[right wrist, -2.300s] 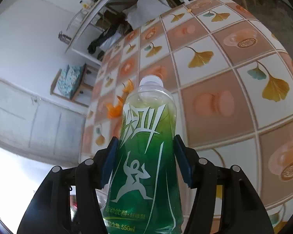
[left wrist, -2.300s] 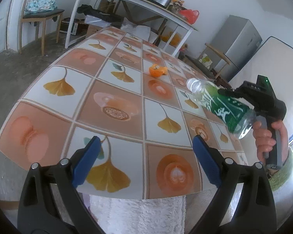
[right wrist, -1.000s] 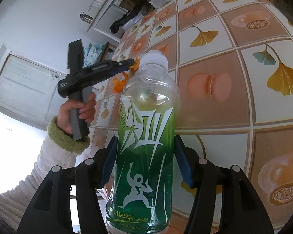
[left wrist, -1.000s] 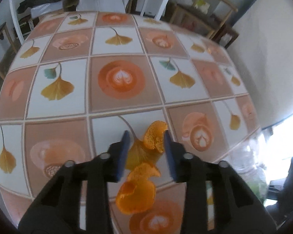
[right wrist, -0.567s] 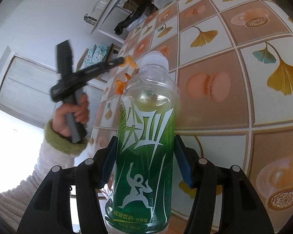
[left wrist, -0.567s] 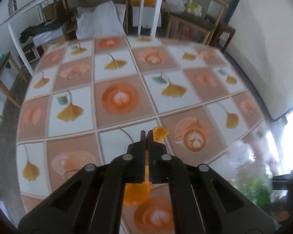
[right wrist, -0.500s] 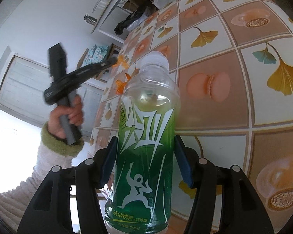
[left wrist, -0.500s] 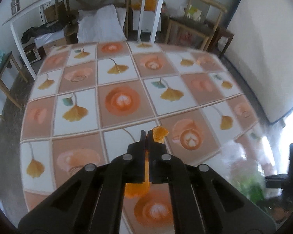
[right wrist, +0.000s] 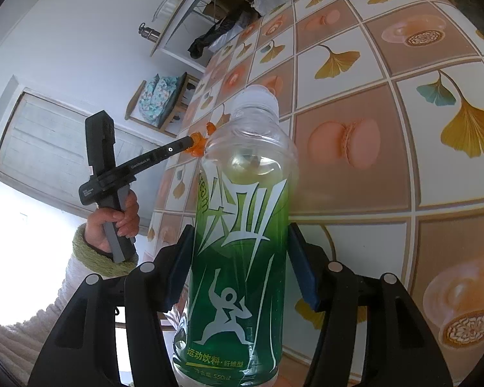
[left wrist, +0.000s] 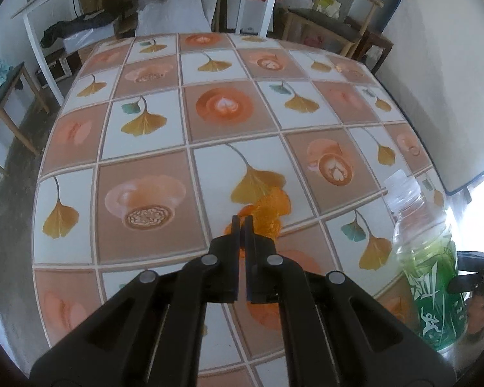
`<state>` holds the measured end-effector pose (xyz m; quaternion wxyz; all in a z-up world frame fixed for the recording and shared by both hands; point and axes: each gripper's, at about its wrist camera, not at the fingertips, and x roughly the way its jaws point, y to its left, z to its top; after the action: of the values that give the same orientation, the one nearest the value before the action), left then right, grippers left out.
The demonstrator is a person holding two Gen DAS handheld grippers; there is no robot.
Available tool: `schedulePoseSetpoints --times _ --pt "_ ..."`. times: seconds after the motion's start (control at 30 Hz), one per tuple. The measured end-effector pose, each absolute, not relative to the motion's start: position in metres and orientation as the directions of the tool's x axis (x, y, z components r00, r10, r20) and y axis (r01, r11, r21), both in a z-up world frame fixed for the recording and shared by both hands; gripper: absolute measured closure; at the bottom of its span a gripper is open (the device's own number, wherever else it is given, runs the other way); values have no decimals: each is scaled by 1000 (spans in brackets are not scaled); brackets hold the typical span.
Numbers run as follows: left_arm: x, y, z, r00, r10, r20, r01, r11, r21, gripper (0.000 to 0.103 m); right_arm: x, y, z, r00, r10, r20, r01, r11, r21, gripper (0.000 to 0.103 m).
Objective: Collect trash
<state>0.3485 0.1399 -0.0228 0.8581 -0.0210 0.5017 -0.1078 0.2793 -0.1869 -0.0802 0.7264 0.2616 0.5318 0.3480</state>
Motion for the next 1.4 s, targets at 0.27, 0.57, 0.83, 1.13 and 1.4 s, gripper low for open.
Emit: schedulePoseSetpoints --times 0.27,0.57,0.83,1.13,1.4 --pt "348 152 -17 482 -263 -836 138 965 -224 59 279 -188 -80 195 783 -590 -224 621 751 47" --pt "360 179 -47 377 -411 -830 -47 887 -460 67 279 -188 -79 195 783 -591 -225 622 750 47" --pt "352 158 -50 367 -371 -853 12 919 -394 89 275 -181 -72 202 763 -614 -259 647 718 47" --pt "329 132 -29 403 -369 -838 80 926 -369 95 271 -190 -70 235 755 -613 -214 655 725 49" --pt "299 69 7 398 -453 -798 204 892 -404 95 241 -251 -50 354 786 -507 -161 586 794 49"
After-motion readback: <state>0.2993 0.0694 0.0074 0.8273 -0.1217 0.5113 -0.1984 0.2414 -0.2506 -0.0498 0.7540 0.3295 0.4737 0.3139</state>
